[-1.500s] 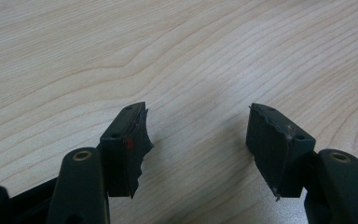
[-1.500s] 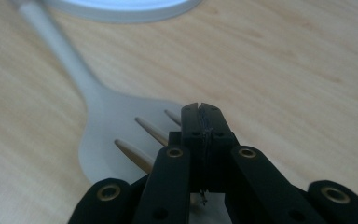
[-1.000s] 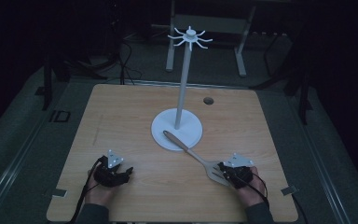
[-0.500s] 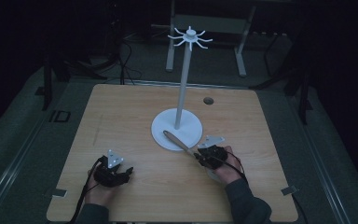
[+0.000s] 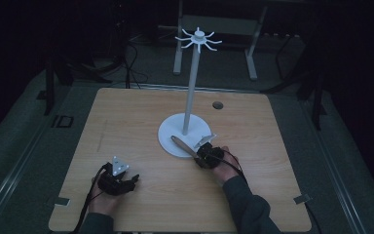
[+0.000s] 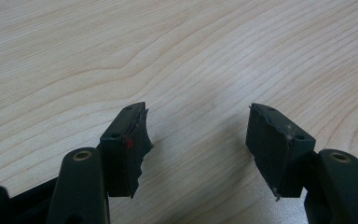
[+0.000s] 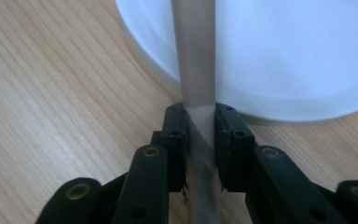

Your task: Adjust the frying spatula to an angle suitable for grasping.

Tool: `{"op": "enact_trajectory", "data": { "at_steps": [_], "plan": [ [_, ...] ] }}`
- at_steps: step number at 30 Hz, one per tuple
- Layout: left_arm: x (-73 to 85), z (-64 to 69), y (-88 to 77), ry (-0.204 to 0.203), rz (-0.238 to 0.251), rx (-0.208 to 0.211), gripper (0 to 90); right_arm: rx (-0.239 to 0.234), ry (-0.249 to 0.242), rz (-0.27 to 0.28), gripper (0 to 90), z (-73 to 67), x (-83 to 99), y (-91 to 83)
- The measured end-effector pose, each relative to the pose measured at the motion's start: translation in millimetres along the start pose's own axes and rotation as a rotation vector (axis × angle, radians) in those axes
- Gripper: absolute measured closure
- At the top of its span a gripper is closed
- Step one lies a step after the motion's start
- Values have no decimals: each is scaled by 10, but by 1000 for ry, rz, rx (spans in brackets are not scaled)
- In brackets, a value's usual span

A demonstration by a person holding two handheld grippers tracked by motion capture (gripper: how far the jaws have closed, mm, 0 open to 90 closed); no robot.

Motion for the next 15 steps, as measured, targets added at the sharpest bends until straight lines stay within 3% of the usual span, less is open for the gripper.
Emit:
{"op": "enact_trajectory", "data": {
  "at_steps": [4,9,15],
  "plan": [
    [0,0,0,1,0,0,386,24,8,-29,763,56,33,-37],
    [-3,9,14,6,-4,0,386,-3,41,-37,754,145,77,-64],
    [-4,9,12,7,-6,0,386,-24,55,-29,729,168,-12,-1]
  ]
}}
Point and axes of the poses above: each handheld gripper's, and its own axes: y roughly forward along the jaws, x roughly out of its underside, z roughly to its right, the point moved 2 cm from there along y, roughly forward along the jaws, and after that the axes turned 7 degrees about y, right-handed, at the moved point
